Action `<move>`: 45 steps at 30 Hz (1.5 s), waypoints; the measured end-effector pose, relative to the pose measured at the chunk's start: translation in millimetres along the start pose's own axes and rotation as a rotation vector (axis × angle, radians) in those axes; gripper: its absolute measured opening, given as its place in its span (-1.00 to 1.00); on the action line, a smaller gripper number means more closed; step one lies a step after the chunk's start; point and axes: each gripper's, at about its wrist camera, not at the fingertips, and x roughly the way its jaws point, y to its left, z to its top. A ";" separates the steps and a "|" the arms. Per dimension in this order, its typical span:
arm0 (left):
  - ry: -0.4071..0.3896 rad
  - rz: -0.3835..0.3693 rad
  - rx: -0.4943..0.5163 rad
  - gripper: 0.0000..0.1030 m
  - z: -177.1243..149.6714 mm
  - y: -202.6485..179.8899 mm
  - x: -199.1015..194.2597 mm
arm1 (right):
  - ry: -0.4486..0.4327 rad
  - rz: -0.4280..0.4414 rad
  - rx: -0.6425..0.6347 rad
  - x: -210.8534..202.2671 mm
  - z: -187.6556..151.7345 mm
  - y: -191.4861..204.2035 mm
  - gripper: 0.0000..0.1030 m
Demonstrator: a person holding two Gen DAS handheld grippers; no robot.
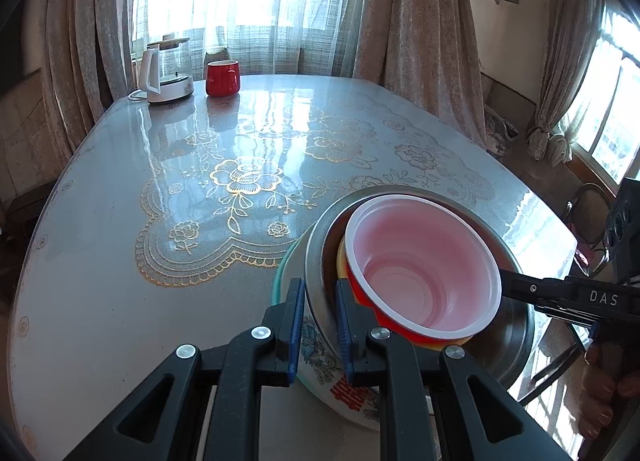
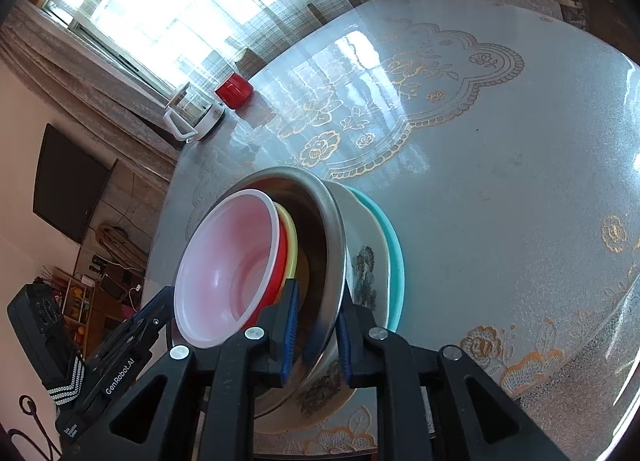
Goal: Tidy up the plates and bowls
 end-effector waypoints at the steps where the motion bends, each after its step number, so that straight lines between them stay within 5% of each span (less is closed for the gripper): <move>1: 0.000 0.003 -0.002 -0.62 -0.7 0.3 -2.3 | -0.011 -0.001 -0.003 -2.1 -0.6 1.0 -0.59; 7: -0.027 0.024 -0.005 -0.32 -7.2 4.6 -18.2 | -0.061 -0.042 -0.032 -13.7 -3.8 6.2 -0.43; 15: -0.045 0.091 0.011 0.43 -23.7 10.1 -38.8 | -0.163 -0.153 -0.093 -34.8 -20.3 13.6 -0.32; 24: -0.061 0.156 0.039 1.00 -49.1 12.8 -53.8 | -0.260 -0.220 -0.188 -53.2 -52.4 33.8 -0.16; 29: -0.040 0.189 0.053 1.00 -60.2 12.9 -54.0 | -0.337 -0.300 -0.235 -61.5 -79.6 41.4 0.42; 45: -0.058 0.178 0.032 0.99 -80.2 13.3 -65.0 | -0.239 -0.350 -0.265 -45.0 -131.9 41.8 0.43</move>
